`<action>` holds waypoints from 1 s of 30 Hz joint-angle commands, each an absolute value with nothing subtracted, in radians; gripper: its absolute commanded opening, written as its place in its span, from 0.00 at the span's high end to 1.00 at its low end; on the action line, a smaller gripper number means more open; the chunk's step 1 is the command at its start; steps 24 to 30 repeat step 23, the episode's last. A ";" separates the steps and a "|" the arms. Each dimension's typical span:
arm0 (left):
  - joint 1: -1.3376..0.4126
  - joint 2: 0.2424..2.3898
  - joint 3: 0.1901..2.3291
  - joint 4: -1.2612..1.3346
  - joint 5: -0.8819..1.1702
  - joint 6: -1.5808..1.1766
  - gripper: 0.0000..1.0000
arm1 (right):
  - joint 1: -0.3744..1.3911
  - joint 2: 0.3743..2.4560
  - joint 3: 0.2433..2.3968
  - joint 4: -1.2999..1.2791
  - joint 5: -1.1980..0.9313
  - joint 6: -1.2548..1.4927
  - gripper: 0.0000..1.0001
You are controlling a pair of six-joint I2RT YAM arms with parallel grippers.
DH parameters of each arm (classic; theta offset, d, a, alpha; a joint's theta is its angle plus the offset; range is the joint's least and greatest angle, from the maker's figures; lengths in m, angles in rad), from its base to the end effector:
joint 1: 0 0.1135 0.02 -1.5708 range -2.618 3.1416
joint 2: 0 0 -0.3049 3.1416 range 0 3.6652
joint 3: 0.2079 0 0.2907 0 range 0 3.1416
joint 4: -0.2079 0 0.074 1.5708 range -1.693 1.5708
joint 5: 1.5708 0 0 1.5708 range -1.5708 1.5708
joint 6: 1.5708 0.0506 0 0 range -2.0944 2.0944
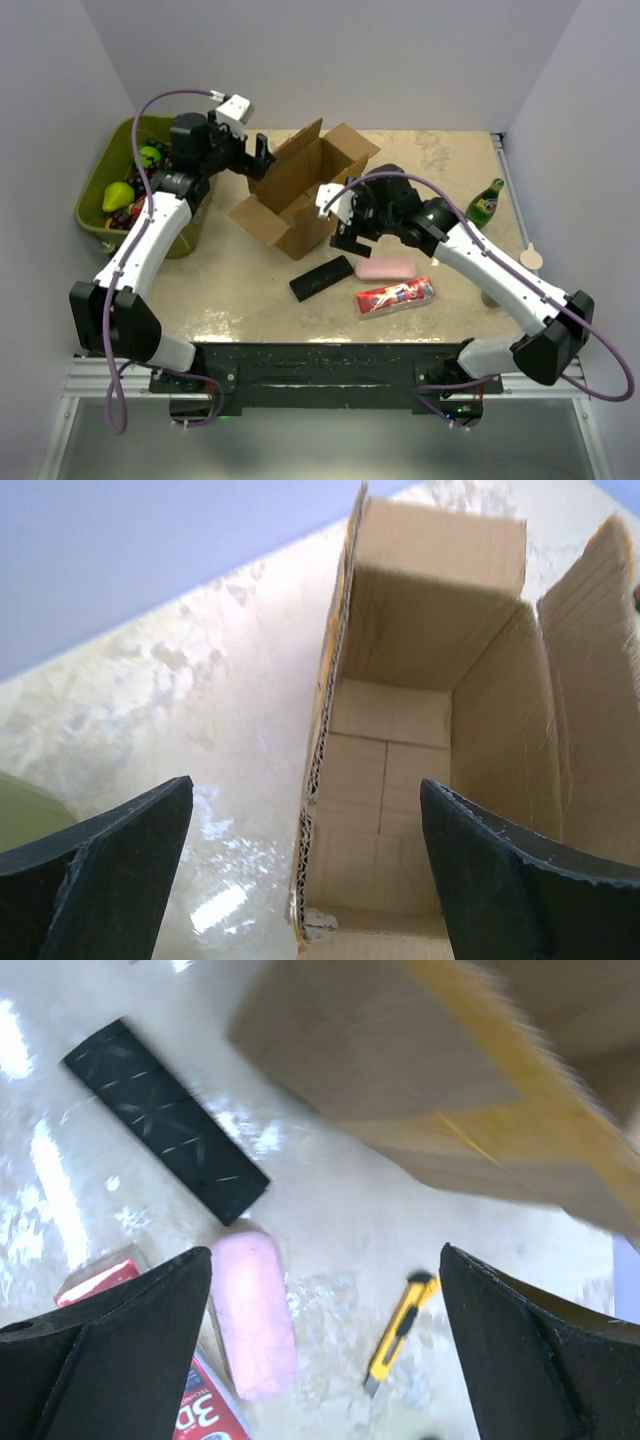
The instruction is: Unpack the express box
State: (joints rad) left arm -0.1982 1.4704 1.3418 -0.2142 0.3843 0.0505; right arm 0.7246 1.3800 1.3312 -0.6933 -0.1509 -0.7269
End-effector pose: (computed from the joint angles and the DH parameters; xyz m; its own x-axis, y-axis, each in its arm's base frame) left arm 0.3817 -0.0960 0.3993 -0.3024 0.1085 -0.9470 0.5447 0.8350 -0.0783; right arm 0.2500 0.2315 0.3751 0.1125 -0.7779 -0.6183 -0.8880 0.2006 -0.4139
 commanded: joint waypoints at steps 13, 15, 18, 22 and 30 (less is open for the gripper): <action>-0.118 1.295 1.257 -0.276 0.152 -0.227 0.00 | 0.687 1.328 1.356 -0.528 0.333 -0.405 0.01; -0.118 1.261 1.215 -0.279 0.153 -0.204 0.00 | 0.672 1.318 1.356 -0.534 0.307 -0.391 0.01; -0.118 1.224 1.149 -0.275 0.130 -0.195 0.00 | 0.664 1.298 1.344 -0.537 0.301 -0.390 0.01; -0.118 1.197 1.106 -0.250 0.132 -0.130 0.00 | 0.635 1.263 1.316 -0.529 0.276 -0.371 0.01; -0.117 1.195 1.114 -0.253 0.120 -0.132 0.00 | 0.618 1.258 1.318 -0.528 0.258 -0.364 0.01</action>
